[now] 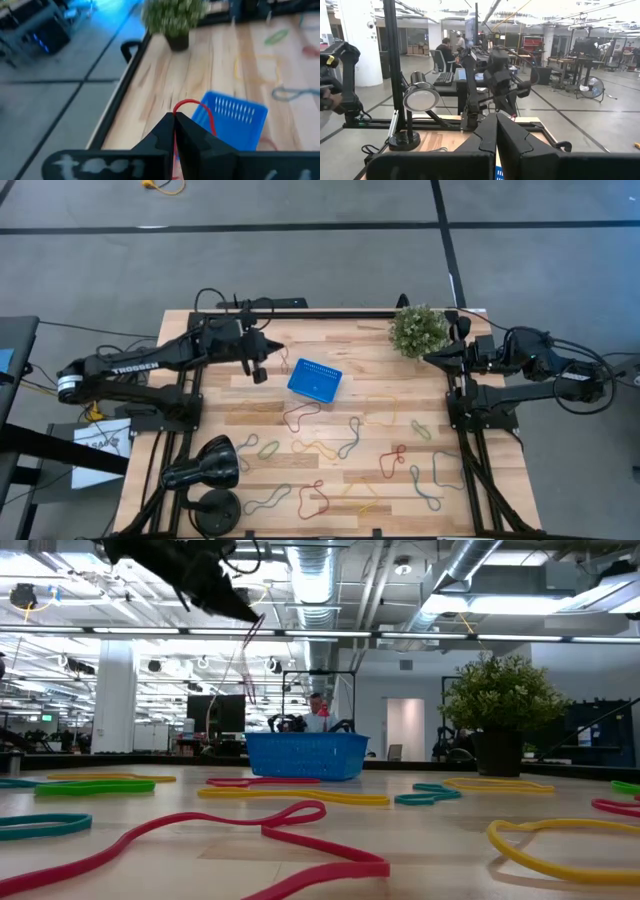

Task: Pick and place items into bin
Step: Put the red rubber band into the blue bin

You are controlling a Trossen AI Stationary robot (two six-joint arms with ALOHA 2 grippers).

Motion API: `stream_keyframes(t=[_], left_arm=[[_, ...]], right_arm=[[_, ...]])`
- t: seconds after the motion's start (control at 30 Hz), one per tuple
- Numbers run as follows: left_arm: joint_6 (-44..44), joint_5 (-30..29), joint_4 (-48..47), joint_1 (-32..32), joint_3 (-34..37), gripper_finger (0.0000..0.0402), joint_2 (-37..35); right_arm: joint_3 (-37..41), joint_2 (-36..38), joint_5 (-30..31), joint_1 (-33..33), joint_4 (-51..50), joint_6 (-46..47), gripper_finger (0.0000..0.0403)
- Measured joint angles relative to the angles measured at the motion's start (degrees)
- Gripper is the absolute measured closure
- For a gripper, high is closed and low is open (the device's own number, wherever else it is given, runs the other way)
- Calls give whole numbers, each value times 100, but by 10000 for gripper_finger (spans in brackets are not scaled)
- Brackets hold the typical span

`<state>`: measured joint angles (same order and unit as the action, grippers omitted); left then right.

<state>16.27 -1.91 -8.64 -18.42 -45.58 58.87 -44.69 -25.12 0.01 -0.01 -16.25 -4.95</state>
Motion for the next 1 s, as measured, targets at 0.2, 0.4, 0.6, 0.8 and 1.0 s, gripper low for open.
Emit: stream_keyframes(t=[0.2,0.4,0.6,0.8,1.0], left_arm=[[-201,1,221,206,-4,401,41],[-411,1,307,361,-7,401,153],[-544,-4,904,533,-7,401,930],[-571,-297,1360,580,-9,401,1494],[-750,-509,1166,582,-7,401,1740]], right_arm=[[0,0,0,0,0,0,403],[0,0,2,-2,0,-2,403],[-2,1,2,-2,2,-2,403],[-2,2,0,-2,2,-2,403],[-2,1,1,-2,2,-7,403]])
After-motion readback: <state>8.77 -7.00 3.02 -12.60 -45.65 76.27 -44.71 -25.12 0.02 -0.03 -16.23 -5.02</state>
